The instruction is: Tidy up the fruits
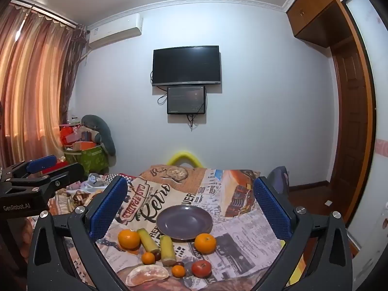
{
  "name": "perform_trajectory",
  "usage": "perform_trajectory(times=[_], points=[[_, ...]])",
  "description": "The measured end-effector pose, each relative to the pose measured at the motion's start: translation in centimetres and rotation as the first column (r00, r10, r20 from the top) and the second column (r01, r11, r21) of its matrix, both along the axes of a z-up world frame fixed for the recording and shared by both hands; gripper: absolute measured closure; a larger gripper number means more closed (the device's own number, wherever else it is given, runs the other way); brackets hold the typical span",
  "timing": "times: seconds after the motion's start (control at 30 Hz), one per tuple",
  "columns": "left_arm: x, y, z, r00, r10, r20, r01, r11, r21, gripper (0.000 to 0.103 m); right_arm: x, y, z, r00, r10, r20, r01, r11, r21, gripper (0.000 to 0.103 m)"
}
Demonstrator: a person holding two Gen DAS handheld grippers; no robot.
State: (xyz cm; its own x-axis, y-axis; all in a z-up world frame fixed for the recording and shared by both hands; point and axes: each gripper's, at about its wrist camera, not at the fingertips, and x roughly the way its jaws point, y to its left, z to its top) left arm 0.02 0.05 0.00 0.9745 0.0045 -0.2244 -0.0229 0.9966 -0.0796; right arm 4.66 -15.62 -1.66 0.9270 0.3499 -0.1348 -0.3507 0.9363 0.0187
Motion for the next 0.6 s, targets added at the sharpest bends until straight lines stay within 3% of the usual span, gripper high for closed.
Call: perform_trajectory(times=[0.6], points=[[-0.25,-0.34,-0.06,1.0,-0.009,0.024,0.008,1.0,0.024,0.0,0.05,-0.26,-0.27,1.0,0.001,-0.009,-0.001,1.0,0.022,0.0]])
